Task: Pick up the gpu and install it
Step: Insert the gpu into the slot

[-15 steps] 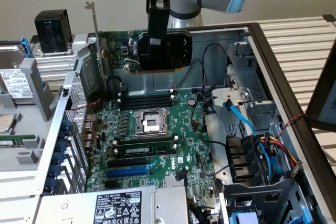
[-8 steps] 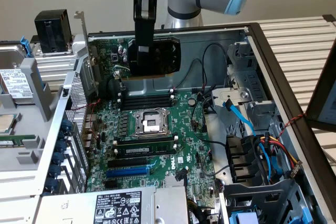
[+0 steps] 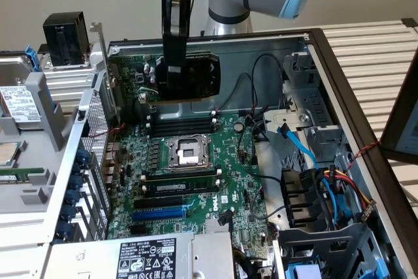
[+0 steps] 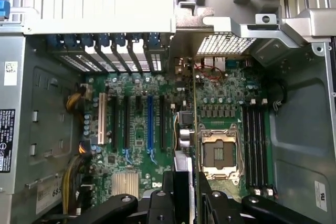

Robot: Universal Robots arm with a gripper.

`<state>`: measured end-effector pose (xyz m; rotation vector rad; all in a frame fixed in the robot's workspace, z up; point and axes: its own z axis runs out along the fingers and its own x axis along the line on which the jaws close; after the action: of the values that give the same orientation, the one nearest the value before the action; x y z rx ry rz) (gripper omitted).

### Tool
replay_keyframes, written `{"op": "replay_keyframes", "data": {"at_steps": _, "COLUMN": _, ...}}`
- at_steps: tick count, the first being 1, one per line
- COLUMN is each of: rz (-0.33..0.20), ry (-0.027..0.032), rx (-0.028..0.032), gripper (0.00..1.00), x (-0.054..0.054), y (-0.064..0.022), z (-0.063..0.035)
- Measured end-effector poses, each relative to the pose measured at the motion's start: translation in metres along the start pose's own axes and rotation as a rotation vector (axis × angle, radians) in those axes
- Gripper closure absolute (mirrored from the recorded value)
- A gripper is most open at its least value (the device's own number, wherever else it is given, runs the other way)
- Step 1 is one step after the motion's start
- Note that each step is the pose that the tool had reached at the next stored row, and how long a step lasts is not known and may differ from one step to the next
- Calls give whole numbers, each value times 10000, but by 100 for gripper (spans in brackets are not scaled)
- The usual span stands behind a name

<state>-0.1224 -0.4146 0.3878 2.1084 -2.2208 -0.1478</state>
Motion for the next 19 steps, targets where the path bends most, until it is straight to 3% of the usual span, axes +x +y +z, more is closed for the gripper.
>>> {"op": "replay_keyframes", "data": {"at_steps": 2, "rz": 10, "ry": -27, "rx": 1, "gripper": 72, "x": 5, "y": 13, "z": 34}}
{"op": "replay_keyframes", "data": {"at_steps": 12, "rz": 21, "ry": -29, "rx": 11, "gripper": 72, "x": 90, "y": 86, "z": 227}}
{"op": "replay_keyframes", "data": {"at_steps": 19, "rz": 19, "ry": -87, "rx": 19, "gripper": 72, "x": 263, "y": 67, "z": 350}}
